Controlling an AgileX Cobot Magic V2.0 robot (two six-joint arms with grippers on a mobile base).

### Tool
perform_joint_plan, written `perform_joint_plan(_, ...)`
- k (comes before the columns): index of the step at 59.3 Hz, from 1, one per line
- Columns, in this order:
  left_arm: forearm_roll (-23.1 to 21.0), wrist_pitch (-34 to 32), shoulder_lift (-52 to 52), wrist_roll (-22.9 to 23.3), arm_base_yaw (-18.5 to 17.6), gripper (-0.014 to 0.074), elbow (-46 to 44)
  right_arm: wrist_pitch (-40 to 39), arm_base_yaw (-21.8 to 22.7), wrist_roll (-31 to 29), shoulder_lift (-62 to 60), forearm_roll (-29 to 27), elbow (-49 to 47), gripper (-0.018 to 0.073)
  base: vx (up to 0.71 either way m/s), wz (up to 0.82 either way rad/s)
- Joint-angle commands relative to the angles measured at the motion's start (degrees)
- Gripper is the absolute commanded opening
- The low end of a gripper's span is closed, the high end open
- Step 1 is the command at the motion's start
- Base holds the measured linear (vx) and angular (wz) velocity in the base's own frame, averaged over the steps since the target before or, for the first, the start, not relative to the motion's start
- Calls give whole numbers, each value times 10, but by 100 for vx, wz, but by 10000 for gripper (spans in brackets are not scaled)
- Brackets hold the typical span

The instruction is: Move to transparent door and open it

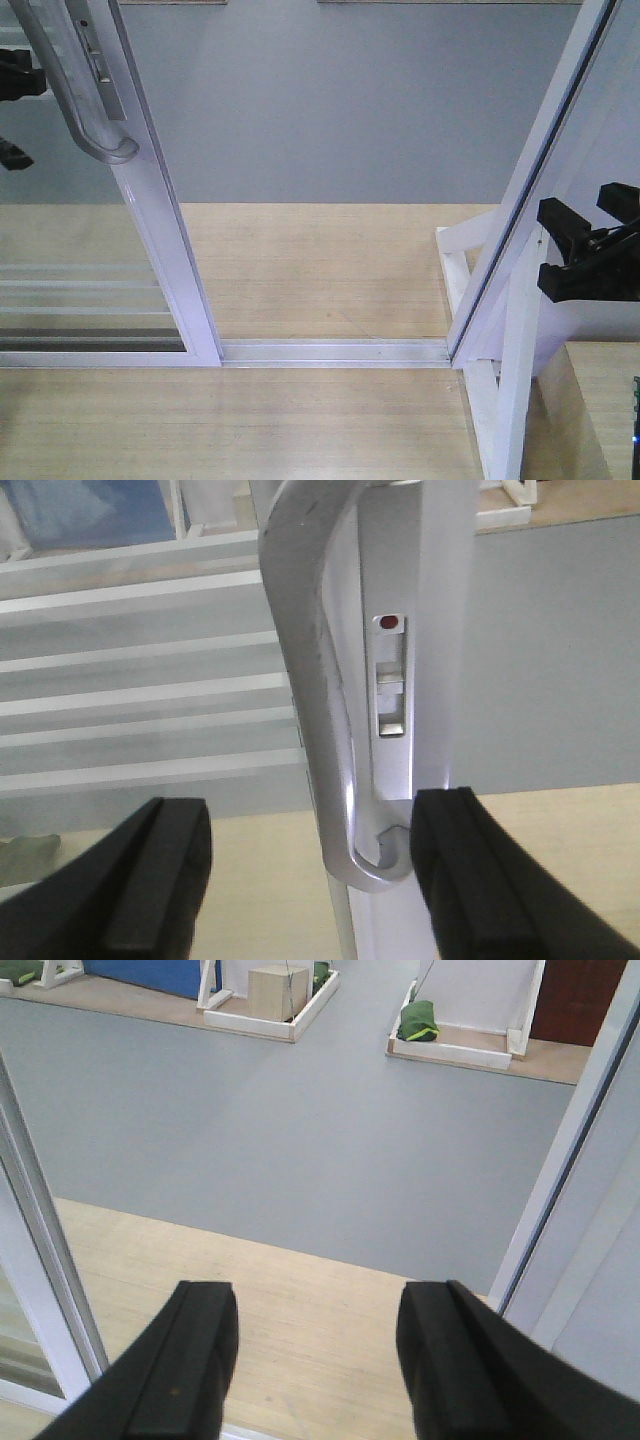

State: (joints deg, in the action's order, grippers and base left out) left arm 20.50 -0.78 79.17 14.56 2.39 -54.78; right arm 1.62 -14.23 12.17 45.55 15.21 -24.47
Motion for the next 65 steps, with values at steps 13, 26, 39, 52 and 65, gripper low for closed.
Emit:
perform_joint_plan(13,-11,-5,-167,118,-3,534,152,-36,2,-6,4,3,-17,440,0,0)
perform_joint_plan(26,-10,21,-188,117,-3,534,224,-36,2,-6,4,3,-17,440,0,0)
perform_joint_plan(39,-1,8,-189,113,1,520,259,-36,2,-6,4,3,-17,440,0,0)
perform_joint_plan(52,-26,-80,-260,92,-10,351,291,-35,2,-6,4,3,-17,440,0,0)
perform_joint_plan(65,-78,-134,-435,-89,-39,-8,375,-36,2,-6,4,3,-17,440,0,0)
